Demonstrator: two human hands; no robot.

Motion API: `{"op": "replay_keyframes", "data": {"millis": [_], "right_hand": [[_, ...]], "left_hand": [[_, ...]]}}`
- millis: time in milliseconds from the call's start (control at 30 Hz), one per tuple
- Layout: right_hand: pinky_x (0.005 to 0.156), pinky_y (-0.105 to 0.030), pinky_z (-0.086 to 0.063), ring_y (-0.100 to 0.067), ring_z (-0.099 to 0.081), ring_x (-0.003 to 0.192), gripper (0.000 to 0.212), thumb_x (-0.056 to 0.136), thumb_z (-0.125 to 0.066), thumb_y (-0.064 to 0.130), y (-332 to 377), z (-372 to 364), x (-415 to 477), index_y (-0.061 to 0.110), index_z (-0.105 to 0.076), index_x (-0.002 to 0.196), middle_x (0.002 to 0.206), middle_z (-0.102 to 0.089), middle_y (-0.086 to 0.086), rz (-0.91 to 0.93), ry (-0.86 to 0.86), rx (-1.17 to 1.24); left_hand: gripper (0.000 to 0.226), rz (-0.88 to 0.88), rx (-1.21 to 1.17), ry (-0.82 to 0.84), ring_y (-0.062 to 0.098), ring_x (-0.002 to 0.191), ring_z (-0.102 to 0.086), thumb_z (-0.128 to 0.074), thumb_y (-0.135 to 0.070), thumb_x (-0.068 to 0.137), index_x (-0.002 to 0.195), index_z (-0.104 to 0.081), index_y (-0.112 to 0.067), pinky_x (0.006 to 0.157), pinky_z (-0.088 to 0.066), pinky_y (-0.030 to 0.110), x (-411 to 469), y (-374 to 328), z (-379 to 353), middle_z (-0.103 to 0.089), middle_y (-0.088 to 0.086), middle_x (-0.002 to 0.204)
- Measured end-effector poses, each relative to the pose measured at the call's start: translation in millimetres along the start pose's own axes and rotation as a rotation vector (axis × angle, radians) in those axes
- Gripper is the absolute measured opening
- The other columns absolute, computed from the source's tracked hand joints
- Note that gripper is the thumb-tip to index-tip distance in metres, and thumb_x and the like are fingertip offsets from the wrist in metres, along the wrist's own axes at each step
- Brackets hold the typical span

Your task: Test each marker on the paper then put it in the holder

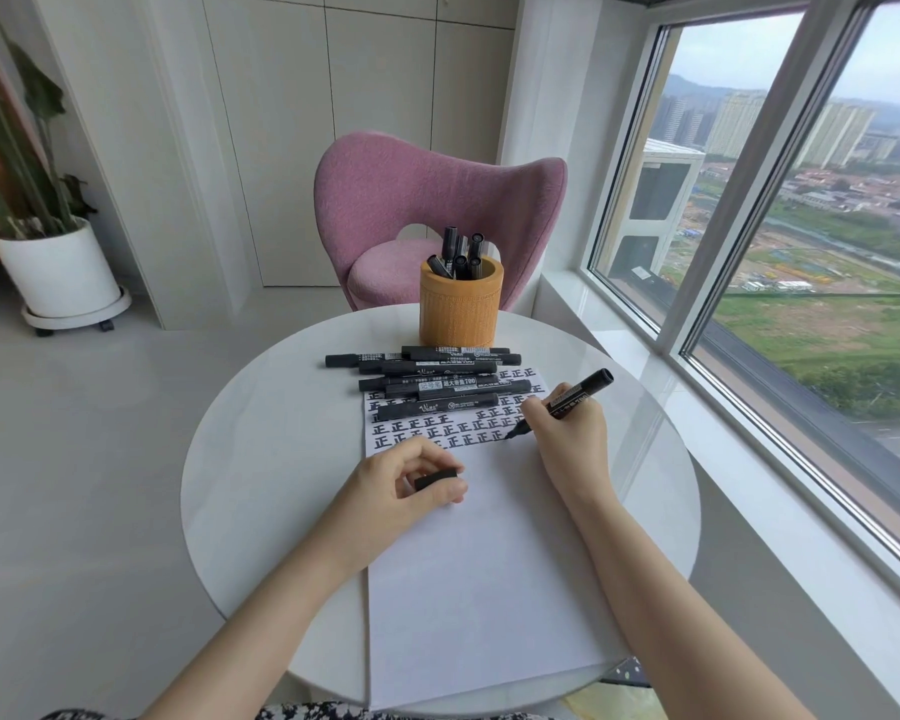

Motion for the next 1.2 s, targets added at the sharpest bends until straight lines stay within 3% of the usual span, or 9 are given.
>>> {"op": "replay_keyframes", "data": {"millis": [200,300,400,467,600,700,867,1033,1200], "right_hand": [[0.05,-0.028,-0.021,-0.014,-0.025,0.056,0.024,0.082,-0.057,0.008,-4,1,2,0.01,-0.039,0.066,0.059,-0.031,-0.007,-0.067,-0.01,0.053],[0.052,-0.029,-0.022,-0.018,-0.027,0.054,0.036,0.086,-0.063,0.018,-1,5,3,0.015,-0.037,0.06,0.056,-0.034,-0.008,-0.121,-0.012,0.16],[0.045,-0.021,-0.019,-0.016,-0.022,0.048,0.045,0.088,-0.067,0.02,7,6,-1,0.02,-0.034,0.057,0.051,-0.028,-0.001,-0.176,0.054,0.336],[0.042,-0.019,-0.017,-0.015,-0.017,0.047,0.044,0.088,-0.066,0.015,14,3,-6,0.02,-0.033,0.058,0.05,-0.023,0.003,-0.207,0.114,0.424],[0.04,-0.018,-0.015,-0.011,-0.013,0.043,0.044,0.088,-0.059,0.004,26,-10,-22,0.022,-0.03,0.06,0.047,-0.018,0.009,-0.221,0.21,0.49],[0.041,-0.02,-0.016,-0.011,-0.013,0.042,0.043,0.087,-0.053,-0.001,32,-19,-32,0.022,-0.028,0.06,0.047,-0.018,0.009,-0.201,0.24,0.482],[0.042,-0.021,-0.017,-0.014,-0.015,0.046,0.044,0.084,-0.052,-0.001,31,-26,-41,0.021,-0.026,0.056,0.05,-0.019,0.005,-0.186,0.246,0.402],[0.045,-0.024,-0.016,-0.016,-0.014,0.049,0.043,0.084,-0.053,0.002,31,-28,-43,0.02,-0.023,0.061,0.052,-0.018,0.003,-0.183,0.248,0.387],[0.046,-0.025,-0.014,-0.016,-0.013,0.049,0.045,0.086,-0.055,0.002,33,-28,-46,0.022,-0.026,0.058,0.052,-0.018,0.004,-0.159,0.25,0.411]], "left_hand": [[0.013,-0.01,0.0,-0.051,0.019,0.088,-0.065,-0.075,-0.019,0.077,0.087,-0.066,-0.019,0.065,-0.039,0.01,0,-2,3,-0.073,-0.004,0.089],[0.016,-0.017,-0.002,-0.077,0.025,0.08,-0.06,-0.076,-0.024,0.075,0.087,-0.067,-0.025,0.062,-0.038,0.011,1,-2,5,-0.072,-0.007,0.09],[0.023,-0.012,-0.019,-0.121,0.006,0.067,-0.054,-0.078,-0.025,0.072,0.09,-0.064,-0.023,0.06,-0.038,0.011,1,-3,7,-0.073,-0.007,0.086],[0.028,-0.007,-0.056,-0.144,0.004,0.062,-0.054,-0.079,-0.025,0.068,0.089,-0.061,-0.018,0.062,-0.039,0.015,2,-4,8,-0.073,-0.006,0.086],[0.032,-0.021,-0.089,-0.165,0.025,0.085,-0.066,-0.076,-0.035,0.061,0.084,-0.059,-0.02,0.077,-0.045,0.033,2,-3,10,-0.075,0.001,0.088],[0.03,-0.015,-0.099,-0.17,0.022,0.082,-0.067,-0.077,-0.033,0.063,0.084,-0.06,-0.019,0.078,-0.046,0.036,1,-3,10,-0.074,0.001,0.086],[0.019,-0.004,-0.11,-0.174,0.012,0.068,-0.062,-0.076,-0.017,0.075,0.082,-0.059,-0.021,0.067,-0.045,0.027,3,0,11,-0.071,0.0,0.081],[0.019,-0.005,-0.127,-0.187,0.01,0.064,-0.059,-0.076,-0.015,0.075,0.082,-0.059,-0.019,0.059,-0.042,0.015,3,2,12,-0.07,-0.002,0.076],[0.02,-0.006,-0.132,-0.199,0.008,0.062,-0.059,-0.077,-0.015,0.074,0.081,-0.059,-0.019,0.057,-0.042,0.013,4,2,13,-0.07,-0.006,0.073]]}}
Point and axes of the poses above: each hand's wrist, its own x-axis towards the middle knuckle, its own z-axis out of the back of the hand, y = z × x, the point moved 3 cm from there along x, towards the middle knuckle
